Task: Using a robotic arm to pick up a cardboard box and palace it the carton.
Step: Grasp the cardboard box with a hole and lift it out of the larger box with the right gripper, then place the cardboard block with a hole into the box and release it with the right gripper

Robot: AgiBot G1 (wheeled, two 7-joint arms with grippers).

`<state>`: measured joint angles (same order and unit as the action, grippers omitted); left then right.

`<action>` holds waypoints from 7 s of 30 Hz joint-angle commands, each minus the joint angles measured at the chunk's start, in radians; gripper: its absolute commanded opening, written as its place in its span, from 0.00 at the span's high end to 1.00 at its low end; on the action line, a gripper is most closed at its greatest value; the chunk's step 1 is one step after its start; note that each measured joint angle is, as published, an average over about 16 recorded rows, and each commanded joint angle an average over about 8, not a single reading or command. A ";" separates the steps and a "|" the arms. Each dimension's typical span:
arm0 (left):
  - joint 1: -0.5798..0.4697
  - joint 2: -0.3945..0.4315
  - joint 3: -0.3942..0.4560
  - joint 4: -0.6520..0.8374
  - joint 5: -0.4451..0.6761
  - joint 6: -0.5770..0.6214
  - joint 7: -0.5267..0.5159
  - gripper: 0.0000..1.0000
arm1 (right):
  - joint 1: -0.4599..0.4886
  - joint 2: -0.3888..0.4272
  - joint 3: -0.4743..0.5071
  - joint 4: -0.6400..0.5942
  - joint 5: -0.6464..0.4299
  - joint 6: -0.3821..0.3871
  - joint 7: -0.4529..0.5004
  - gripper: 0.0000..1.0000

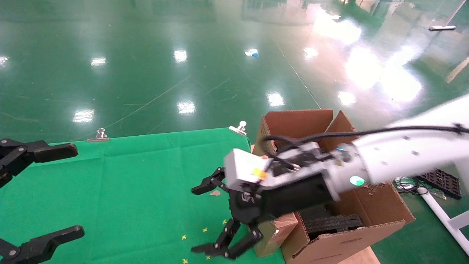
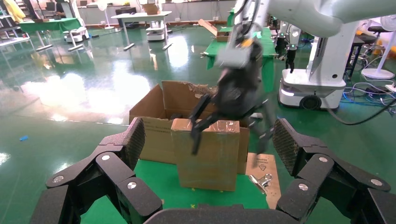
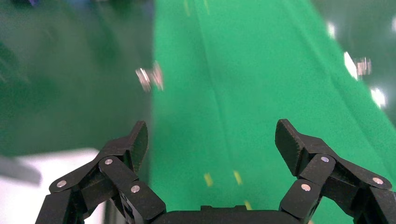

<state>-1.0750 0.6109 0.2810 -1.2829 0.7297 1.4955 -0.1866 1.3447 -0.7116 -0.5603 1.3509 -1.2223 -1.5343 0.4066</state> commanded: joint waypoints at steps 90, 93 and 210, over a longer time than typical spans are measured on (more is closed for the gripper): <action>-0.001 -0.003 0.007 0.000 -0.005 -0.003 0.003 1.00 | 0.728 -0.238 -1.125 -0.285 -0.153 0.041 1.189 1.00; -0.001 -0.003 0.007 0.000 -0.005 -0.003 0.003 1.00 | 0.724 -0.239 -1.127 -0.283 -0.156 0.043 1.191 1.00; -0.003 -0.006 0.014 0.000 -0.010 -0.006 0.007 0.00 | 0.309 -0.146 -0.995 -1.226 -0.092 0.452 0.552 0.00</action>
<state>-1.0781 0.6051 0.2950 -1.2828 0.7201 1.4894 -0.1796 1.6541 -0.8577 -1.5571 0.1267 -1.3169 -1.0804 0.9613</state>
